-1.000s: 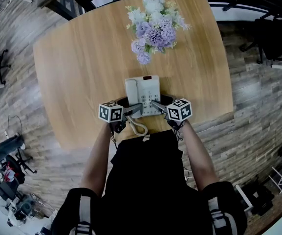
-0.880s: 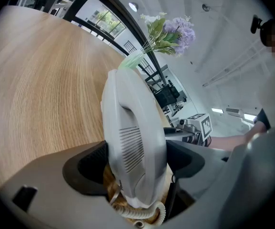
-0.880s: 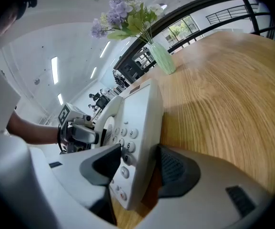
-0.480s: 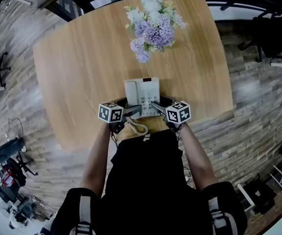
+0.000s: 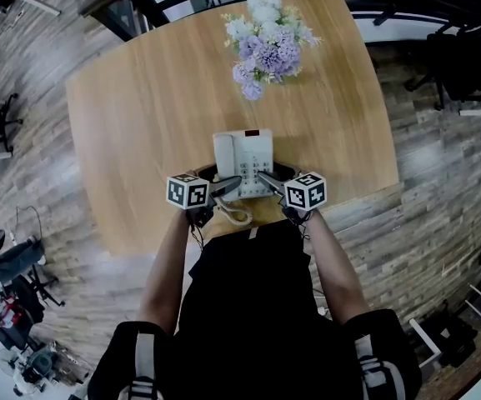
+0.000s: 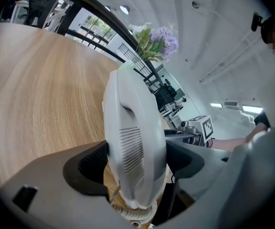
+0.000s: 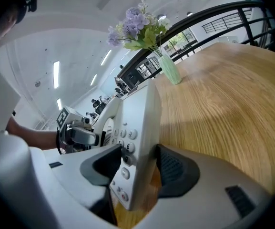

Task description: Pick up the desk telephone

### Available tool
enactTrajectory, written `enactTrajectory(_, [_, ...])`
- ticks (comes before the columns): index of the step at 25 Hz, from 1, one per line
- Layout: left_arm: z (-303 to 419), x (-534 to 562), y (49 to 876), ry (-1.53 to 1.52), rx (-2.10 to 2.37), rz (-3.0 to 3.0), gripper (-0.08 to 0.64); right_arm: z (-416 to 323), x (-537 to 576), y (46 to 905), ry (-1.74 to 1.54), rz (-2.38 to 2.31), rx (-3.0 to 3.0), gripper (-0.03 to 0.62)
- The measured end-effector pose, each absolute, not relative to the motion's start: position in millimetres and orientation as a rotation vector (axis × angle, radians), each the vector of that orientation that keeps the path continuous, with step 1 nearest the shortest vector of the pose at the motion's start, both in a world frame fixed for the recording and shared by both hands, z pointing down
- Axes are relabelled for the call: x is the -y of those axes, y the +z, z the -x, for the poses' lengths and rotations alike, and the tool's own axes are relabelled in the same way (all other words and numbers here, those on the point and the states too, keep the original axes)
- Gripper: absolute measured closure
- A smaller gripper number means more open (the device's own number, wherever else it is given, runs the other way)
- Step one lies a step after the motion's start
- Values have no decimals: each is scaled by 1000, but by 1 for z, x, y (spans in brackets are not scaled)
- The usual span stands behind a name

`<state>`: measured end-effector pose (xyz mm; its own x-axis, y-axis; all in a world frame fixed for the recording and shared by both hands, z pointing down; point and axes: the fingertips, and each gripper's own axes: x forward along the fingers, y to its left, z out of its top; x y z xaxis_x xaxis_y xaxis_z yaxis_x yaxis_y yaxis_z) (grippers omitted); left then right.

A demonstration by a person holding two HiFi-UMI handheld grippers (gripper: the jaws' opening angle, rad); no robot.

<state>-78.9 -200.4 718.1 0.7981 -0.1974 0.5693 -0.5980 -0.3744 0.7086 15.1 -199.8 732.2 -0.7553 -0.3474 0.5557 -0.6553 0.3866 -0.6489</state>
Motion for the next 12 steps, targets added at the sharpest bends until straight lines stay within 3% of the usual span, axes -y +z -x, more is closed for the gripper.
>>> enactTrajectory(12, [96,197,676,438,598,-2064,178,1,189,691,1271,-1024,2402,347])
